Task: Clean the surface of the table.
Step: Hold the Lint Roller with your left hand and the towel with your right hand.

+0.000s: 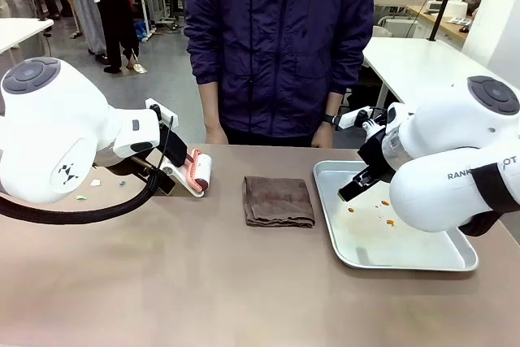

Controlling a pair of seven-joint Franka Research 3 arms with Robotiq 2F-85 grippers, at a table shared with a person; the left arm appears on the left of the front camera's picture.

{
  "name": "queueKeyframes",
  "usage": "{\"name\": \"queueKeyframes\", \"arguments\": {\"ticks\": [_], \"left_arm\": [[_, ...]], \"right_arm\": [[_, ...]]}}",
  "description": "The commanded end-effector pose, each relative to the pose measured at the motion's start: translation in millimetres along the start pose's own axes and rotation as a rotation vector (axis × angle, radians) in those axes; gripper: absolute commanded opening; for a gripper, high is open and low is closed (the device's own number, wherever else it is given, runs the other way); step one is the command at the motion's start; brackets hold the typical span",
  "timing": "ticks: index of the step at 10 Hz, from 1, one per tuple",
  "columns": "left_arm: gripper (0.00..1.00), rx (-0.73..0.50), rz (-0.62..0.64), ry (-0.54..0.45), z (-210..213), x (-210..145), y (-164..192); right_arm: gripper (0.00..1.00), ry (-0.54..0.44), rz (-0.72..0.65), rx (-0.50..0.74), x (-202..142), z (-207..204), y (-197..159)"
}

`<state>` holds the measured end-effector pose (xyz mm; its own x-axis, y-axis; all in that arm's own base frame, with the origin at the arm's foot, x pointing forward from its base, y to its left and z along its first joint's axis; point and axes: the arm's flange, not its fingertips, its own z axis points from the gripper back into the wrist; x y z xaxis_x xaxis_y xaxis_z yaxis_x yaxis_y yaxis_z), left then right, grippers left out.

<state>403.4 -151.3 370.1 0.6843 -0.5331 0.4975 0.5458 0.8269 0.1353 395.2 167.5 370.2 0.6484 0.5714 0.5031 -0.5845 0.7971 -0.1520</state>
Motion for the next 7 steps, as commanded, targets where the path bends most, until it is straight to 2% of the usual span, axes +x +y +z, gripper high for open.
{"name": "queueKeyframes", "arguments": {"ticks": [1, 3, 4, 5, 6, 7], "left_arm": [[1.00, 0.000, 0.000, 0.000, 0.1, 0.0, -0.1], [1.00, 0.000, 0.000, 0.000, 0.0, 0.0, 0.0], [1.00, -0.084, 0.019, -0.018, 15.2, -0.9, -2.7], [1.00, -0.156, 0.079, -0.035, 29.1, -8.4, 7.4], [1.00, -0.226, 0.133, -0.003, 45.5, -14.1, 14.7], [1.00, -0.247, 0.212, 0.072, 65.6, -19.8, 24.3]], "right_arm": [[1.00, -0.001, -0.001, 0.000, 0.2, 0.4, -0.1], [1.00, -0.024, 0.044, -0.021, -3.6, 8.9, -2.2], [1.00, -0.020, 0.017, 0.033, -8.4, 19.2, -6.4], [1.00, 0.006, -0.029, 0.104, -14.1, 32.2, -10.4], [1.00, 0.025, -0.152, 0.179, -19.8, 53.9, -15.2], [1.00, 0.050, -0.259, 0.213, -21.4, 67.2, -19.2]]}}
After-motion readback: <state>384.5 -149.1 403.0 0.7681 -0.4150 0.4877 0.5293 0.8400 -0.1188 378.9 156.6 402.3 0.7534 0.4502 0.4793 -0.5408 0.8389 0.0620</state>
